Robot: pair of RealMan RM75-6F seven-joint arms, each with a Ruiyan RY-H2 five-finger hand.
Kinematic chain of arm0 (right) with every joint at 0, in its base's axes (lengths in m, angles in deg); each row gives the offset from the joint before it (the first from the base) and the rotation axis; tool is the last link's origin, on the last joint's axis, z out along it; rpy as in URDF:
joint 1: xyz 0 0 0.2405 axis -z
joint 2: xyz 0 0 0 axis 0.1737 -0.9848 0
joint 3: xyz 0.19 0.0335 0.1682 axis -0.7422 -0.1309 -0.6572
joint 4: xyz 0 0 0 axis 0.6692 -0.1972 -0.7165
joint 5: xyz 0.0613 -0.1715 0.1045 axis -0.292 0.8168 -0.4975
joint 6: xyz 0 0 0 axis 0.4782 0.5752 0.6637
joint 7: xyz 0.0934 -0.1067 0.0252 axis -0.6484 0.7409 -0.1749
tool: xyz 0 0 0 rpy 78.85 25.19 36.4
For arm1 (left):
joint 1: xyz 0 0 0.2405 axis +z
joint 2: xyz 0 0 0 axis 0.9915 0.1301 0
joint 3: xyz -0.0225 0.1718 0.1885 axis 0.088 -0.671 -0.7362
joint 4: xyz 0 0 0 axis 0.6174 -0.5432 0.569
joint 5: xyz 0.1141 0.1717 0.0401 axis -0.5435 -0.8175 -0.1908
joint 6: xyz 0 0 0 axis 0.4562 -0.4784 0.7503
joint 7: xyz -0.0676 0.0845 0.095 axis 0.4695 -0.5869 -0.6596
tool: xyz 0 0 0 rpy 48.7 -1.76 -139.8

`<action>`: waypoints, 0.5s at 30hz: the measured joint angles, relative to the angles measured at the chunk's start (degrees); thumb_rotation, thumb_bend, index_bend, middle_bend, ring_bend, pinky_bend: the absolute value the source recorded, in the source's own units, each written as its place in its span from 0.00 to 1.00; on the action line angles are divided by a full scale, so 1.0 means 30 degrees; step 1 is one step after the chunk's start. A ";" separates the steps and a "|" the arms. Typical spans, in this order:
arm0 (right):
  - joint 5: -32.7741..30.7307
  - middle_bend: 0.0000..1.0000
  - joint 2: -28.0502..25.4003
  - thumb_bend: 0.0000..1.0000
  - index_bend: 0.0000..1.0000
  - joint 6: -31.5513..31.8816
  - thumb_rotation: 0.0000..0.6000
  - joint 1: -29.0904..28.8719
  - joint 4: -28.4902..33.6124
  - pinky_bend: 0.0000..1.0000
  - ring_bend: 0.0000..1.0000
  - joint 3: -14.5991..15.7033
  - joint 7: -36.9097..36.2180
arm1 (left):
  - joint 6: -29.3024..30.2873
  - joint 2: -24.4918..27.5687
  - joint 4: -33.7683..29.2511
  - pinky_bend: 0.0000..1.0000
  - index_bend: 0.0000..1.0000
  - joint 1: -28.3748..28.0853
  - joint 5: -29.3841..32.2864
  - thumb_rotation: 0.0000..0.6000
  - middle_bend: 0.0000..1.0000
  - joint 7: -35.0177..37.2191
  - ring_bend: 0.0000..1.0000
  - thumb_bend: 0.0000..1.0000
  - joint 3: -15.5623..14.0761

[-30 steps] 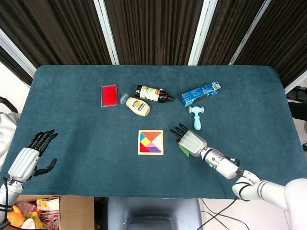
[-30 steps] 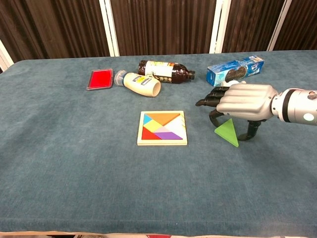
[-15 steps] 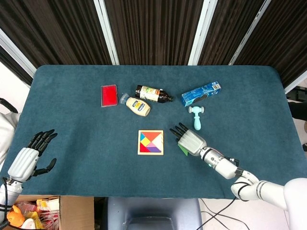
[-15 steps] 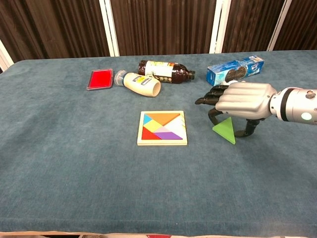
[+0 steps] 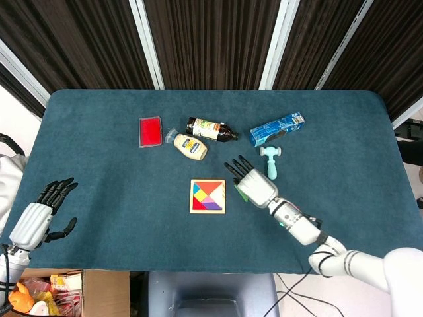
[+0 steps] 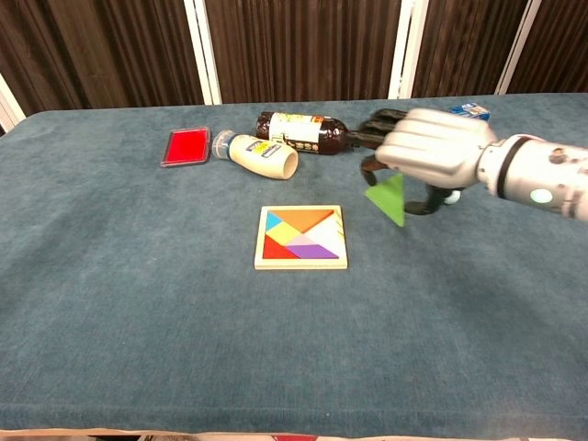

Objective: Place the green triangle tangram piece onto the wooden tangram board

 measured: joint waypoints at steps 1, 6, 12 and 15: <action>-0.0009 0.00 0.0299 0.44 0.61 0.0093 1.00 -0.0084 -0.0114 0.00 0.00 -0.0118 0.0358 | 0.0017 0.0016 0.0000 0.00 0.00 -0.0005 -0.0040 1.00 0.00 0.0024 0.00 0.46 -0.0004; -0.0245 0.00 0.2058 0.44 0.60 0.0303 1.00 -0.0636 -0.0957 0.00 0.00 -0.0661 0.2079 | 0.0014 0.0080 0.0077 0.00 0.00 0.0000 0.0044 1.00 0.00 0.0303 0.00 0.46 0.0025; -0.0968 0.00 0.3911 0.44 0.60 0.0147 1.00 -0.1228 -0.2328 0.00 0.00 -0.1174 0.2993 | 0.0449 0.0263 0.0056 0.00 0.00 0.0161 -0.0256 1.00 0.00 0.0577 0.00 0.46 -0.0080; -0.1166 0.00 0.4538 0.44 0.59 0.0098 1.00 -0.1378 -0.2904 0.00 0.00 -0.1192 0.3352 | 0.0495 0.0314 0.0093 0.00 0.00 0.0184 -0.0299 1.00 0.00 0.0723 0.00 0.46 -0.0107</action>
